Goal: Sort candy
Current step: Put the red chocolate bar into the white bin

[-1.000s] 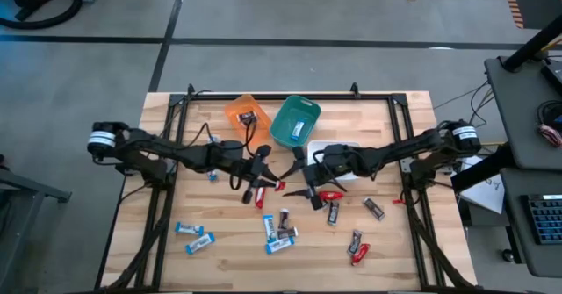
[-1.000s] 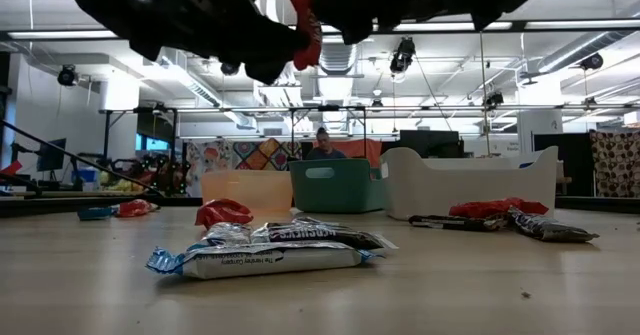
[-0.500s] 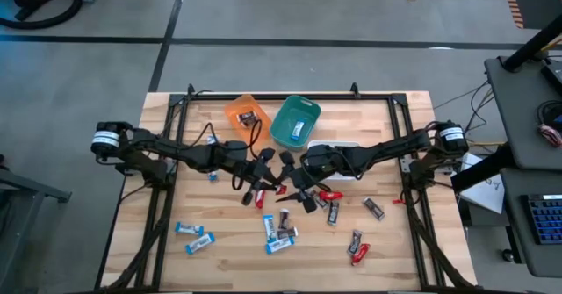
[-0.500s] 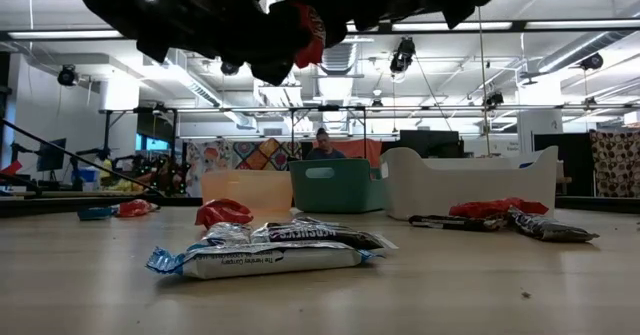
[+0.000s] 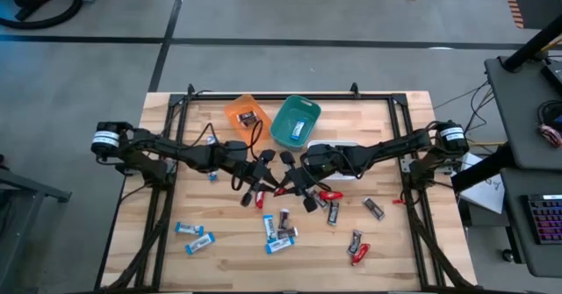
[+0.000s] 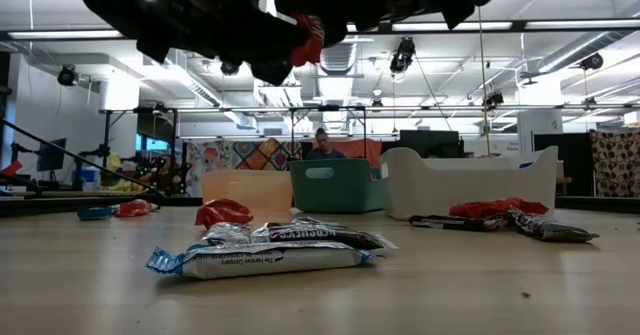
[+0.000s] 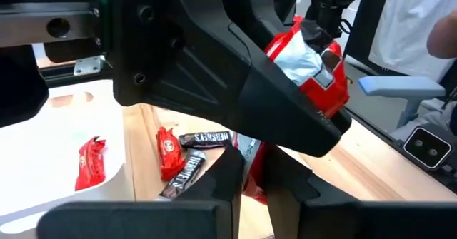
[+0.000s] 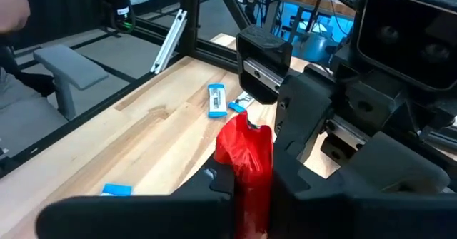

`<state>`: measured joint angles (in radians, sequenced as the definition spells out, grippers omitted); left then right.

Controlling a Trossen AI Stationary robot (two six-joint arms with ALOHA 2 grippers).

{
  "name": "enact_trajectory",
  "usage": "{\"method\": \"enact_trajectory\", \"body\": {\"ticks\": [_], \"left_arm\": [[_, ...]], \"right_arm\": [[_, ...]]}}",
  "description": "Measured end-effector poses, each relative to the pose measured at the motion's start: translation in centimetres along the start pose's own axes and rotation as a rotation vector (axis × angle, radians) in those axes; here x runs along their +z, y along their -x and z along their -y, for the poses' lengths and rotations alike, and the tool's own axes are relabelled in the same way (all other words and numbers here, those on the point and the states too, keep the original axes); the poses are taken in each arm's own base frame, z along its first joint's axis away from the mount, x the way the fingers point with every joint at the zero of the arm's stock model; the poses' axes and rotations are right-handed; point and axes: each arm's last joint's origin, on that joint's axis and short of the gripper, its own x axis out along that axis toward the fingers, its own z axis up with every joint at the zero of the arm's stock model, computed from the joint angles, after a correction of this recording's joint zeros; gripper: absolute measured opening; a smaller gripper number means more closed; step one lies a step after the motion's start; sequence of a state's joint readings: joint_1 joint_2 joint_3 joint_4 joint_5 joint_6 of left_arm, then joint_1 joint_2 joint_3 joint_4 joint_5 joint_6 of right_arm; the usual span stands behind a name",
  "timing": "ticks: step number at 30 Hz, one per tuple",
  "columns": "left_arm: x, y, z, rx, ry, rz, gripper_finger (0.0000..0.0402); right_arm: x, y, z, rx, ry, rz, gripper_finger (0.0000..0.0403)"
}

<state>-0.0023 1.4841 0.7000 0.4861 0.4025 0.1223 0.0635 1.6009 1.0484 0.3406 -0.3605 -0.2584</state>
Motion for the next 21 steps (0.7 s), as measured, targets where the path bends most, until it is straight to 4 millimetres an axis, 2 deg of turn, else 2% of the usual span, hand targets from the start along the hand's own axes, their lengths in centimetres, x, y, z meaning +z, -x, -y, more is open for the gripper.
{"method": "enact_trajectory", "body": {"ticks": [5,12,17,21], "left_arm": [[-0.4,0.1,-0.2,-0.004,0.024,-0.038,0.0082],[-0.9,1.4,-0.6,0.015,0.075,-0.148,0.0161],[-1.4,3.1,-0.4,0.032,0.149,-0.284,0.0179],[-1.8,4.3,-0.2,0.144,0.208,-0.398,0.0180]], "right_arm": [[0.0,0.1,0.1,0.012,-0.035,-0.006,0.0043],[0.1,1.1,0.4,0.017,-0.093,-0.098,0.0031],[0.4,3.2,0.8,-0.110,-0.204,-0.319,0.0032],[-0.1,5.1,0.6,-0.257,-0.291,-0.586,0.0033]]}}
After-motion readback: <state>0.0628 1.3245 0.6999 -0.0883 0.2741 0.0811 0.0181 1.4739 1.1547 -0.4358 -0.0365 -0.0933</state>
